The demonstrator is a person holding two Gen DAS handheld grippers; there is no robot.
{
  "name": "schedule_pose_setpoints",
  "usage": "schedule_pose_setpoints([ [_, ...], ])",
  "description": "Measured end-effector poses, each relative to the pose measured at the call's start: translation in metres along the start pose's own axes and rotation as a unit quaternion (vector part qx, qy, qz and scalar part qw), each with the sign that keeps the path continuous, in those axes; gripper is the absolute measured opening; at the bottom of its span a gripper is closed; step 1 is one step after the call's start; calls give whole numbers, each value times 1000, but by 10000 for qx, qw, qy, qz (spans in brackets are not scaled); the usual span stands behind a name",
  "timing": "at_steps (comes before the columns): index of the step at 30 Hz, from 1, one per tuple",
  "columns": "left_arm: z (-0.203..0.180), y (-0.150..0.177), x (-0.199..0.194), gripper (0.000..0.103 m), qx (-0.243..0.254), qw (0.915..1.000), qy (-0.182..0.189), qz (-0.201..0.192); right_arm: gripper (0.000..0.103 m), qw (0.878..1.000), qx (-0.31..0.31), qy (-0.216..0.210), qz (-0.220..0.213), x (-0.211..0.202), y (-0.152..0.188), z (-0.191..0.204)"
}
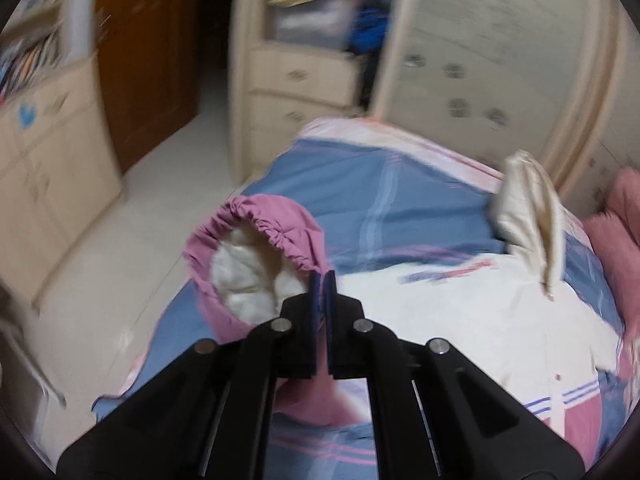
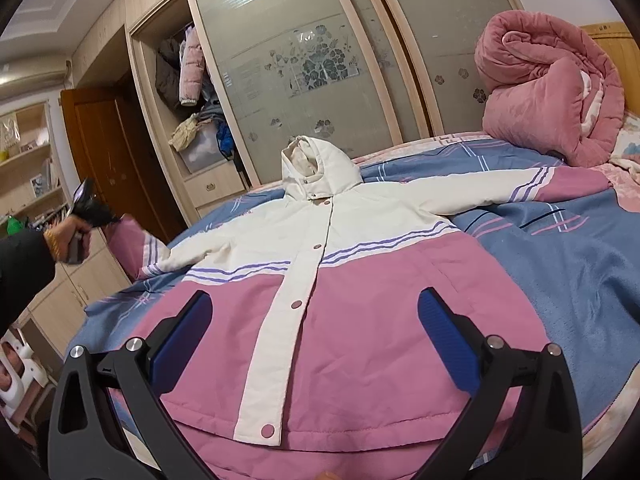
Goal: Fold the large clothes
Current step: 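Fold the held sleeve across the jacket chest with the left gripper, release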
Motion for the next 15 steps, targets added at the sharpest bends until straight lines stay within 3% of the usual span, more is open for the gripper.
schedule_pose_setpoints([
  [4,-117,-14,-2,2,617,9974,360,-93,102,10000,45,-70,-14,-4,-2,-2],
  [7,-210,2,15,2,1101,9916,678,-27,102,9999,99,-87,-13,-6,-2,-6],
  [10,-294,41,41,2,1386,9844,1068,187,102,9999,117,-82,-2,-7,-3,-10],
  [13,-352,93,74,2,1570,9781,1295,445,102,9999,135,-56,10,-8,-3,-15],
  [15,-370,126,102,6,1581,9751,1386,700,102,9999,140,-63,46,-7,-2,-15],
])
Point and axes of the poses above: each gripper's, at about its wrist camera, not at the fingertips, and x roughly the way its jaws point, z to its left, y to its underside, the point moved 6 cm from there along x, roughly the way its jaws point, and after that the axes turned 2 degrees about -y, right-handed, at the moved point
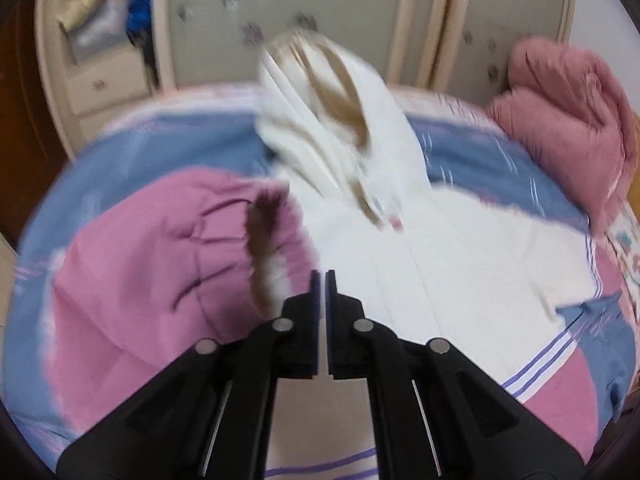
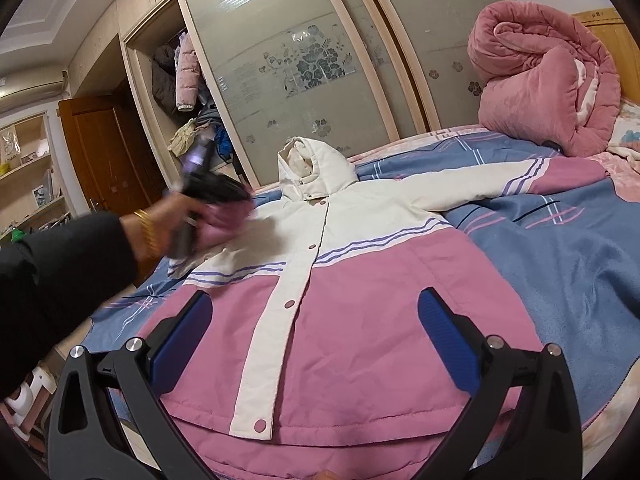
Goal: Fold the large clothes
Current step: 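Fold the held sleeve across the jacket chest with the left gripper, release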
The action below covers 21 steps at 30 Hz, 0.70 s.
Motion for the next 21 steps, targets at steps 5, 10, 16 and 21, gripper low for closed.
schedule_pose_setpoints([
  [5,-30,42,27,60,119,9996,223,81,102,9999,-95,24,105,3,2,1],
  [10,-48,84,-89,93,25,9917,606,-1135,102,9995,-251,174,52,-1,1,1],
  [16,-25,201,-252,101,-504,9778,27,-2035,102,9988,-291,395,34,-11,-2,-1],
  [21,-14,283,-316,101,-629,9754,-748,-1974,102,9958,-554,730,16,-20,4,5],
])
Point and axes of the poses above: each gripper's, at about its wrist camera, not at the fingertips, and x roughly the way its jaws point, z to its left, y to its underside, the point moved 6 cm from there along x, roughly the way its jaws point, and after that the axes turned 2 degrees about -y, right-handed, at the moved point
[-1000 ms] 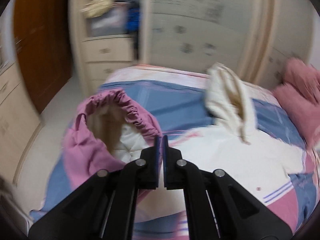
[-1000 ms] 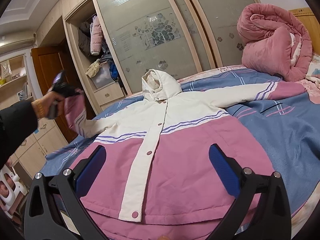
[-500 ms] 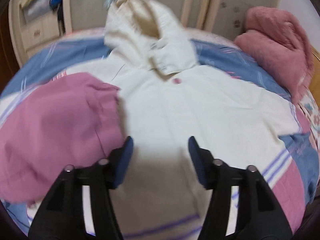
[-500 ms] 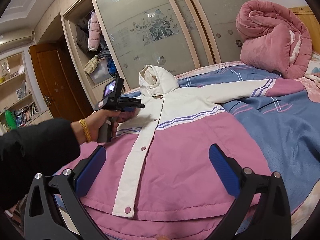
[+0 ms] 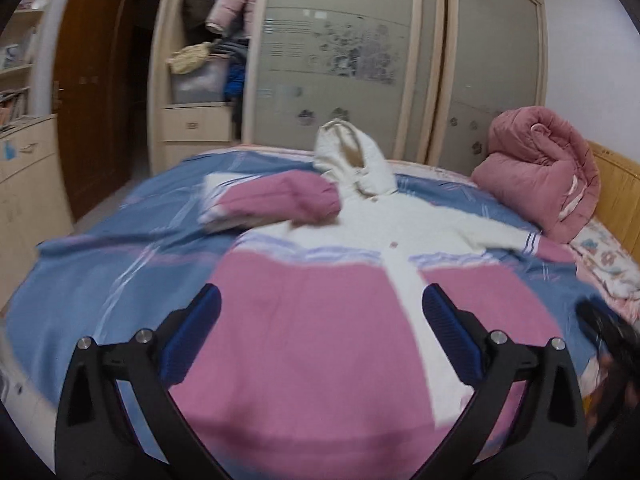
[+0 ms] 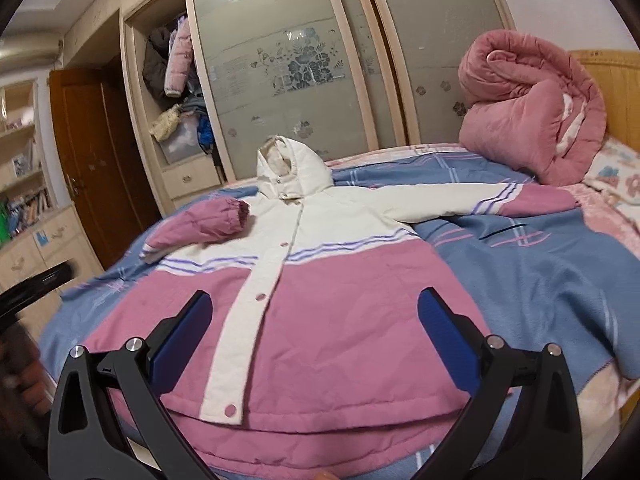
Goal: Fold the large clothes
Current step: 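Fold the held sleeve across the jacket chest with the left gripper, release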
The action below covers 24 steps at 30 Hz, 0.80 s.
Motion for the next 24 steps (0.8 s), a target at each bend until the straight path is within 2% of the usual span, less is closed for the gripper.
schedule_pose_setpoints([
  [3,13,22,-28,101,-274,9996,-97,28,102,9998,-84,162,59,-6,7,3],
  [5,8,33,-33,101,-256,9994,-33,212,102,9996,-117,252,50,-10,10,5],
  [9,-3,41,-43,101,-135,9995,77,264,102,9985,-264,485,14,-22,15,9],
  [13,-14,44,-48,101,67,9995,179,251,102,9984,-168,538,-5,-33,19,9],
  [24,-19,40,-60,101,59,9994,274,178,102,9974,-246,669,-85,-56,12,17],
])
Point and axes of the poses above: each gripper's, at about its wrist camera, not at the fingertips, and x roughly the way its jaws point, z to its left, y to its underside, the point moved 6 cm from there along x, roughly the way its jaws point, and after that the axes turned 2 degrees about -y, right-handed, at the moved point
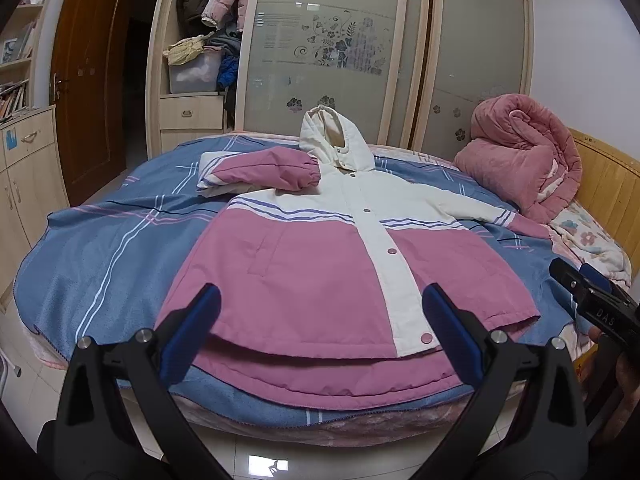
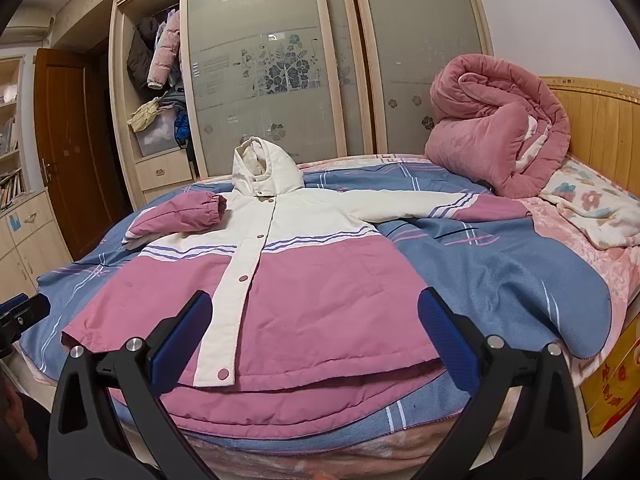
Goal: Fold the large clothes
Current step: 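Fold the held sleeve across the jacket chest with the left gripper, release, then move the right gripper to the cuff of the folded sleeve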
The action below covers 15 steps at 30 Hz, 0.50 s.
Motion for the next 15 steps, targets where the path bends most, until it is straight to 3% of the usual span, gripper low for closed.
schedule_pose_setpoints([
  [15,-5,-11,-8,101,186,9997,-36,-123,102,9999,-144,-8,-73,-10,-15,10],
])
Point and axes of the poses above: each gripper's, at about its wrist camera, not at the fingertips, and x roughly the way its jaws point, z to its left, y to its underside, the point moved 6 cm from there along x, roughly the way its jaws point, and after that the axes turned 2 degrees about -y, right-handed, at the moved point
